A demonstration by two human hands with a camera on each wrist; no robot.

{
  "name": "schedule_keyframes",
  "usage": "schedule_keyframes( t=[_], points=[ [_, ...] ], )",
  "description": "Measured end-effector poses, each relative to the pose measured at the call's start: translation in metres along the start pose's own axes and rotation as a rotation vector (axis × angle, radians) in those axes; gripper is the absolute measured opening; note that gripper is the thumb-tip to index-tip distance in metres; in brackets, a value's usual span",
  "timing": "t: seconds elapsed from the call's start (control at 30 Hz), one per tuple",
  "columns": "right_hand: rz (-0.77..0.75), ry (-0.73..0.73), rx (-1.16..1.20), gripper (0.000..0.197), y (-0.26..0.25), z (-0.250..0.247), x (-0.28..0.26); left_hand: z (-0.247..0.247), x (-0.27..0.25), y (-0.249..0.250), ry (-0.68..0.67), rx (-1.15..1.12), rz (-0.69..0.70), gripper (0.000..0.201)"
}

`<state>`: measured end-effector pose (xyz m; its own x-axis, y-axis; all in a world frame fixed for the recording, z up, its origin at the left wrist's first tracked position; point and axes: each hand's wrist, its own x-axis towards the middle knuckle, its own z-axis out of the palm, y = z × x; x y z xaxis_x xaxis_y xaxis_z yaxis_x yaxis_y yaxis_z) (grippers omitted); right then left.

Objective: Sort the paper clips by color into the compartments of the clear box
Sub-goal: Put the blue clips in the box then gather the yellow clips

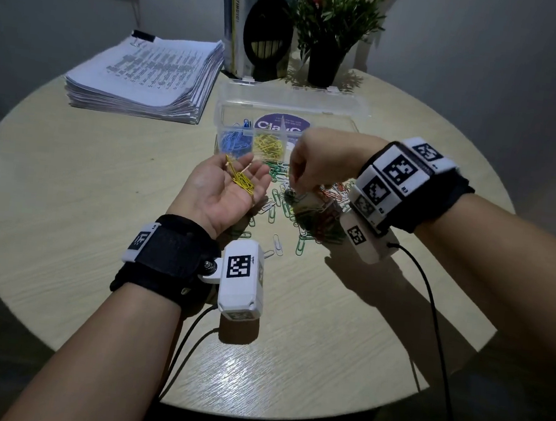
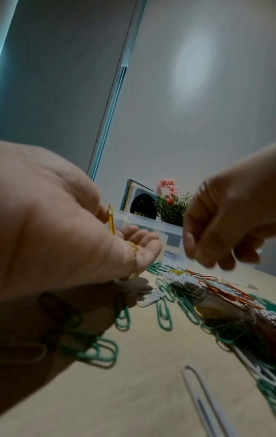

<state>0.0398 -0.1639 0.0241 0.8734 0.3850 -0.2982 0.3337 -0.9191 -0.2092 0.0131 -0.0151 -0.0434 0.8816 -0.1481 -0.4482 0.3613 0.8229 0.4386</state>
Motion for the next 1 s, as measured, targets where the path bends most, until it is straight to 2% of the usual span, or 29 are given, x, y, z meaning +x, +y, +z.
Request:
schedule_keyframes(
  t=[0.07,0.13,0.37,0.57,0.63,0.73,0.87,1.0],
  points=[
    [0.014,-0.093,-0.119,0.01,0.006,0.009,-0.002,0.0,0.0,0.0,0.011,0.001,0.005,0.051],
    [0.01,-0.122,-0.15,0.01,0.009,0.014,-0.003,0.0,0.001,0.0,0.027,0.01,0.01,0.053],
    [0.031,-0.142,-0.163,0.01,0.015,0.017,0.0,-0.003,0.006,0.001,0.032,-0.011,0.009,0.029],
    [0.05,-0.091,-0.093,0.014,0.018,0.018,-0.002,-0.002,0.006,0.001,0.044,-0.008,0.019,0.018],
    [0.055,-0.07,-0.044,0.009,0.02,0.014,-0.003,-0.003,0.007,0.001,0.041,0.017,0.012,0.018],
    [0.061,-0.012,0.026,0.013,0.022,0.008,-0.002,-0.001,0.005,0.0,0.037,0.025,0.032,0.02],
    [0.044,0.093,0.035,0.01,0.019,0.006,-0.001,-0.001,0.005,0.0,0.04,0.036,0.04,0.022],
    [0.022,0.044,-0.002,0.02,0.014,0.009,-0.001,-0.004,0.008,0.001,0.036,0.033,0.036,0.022]
  ],
)
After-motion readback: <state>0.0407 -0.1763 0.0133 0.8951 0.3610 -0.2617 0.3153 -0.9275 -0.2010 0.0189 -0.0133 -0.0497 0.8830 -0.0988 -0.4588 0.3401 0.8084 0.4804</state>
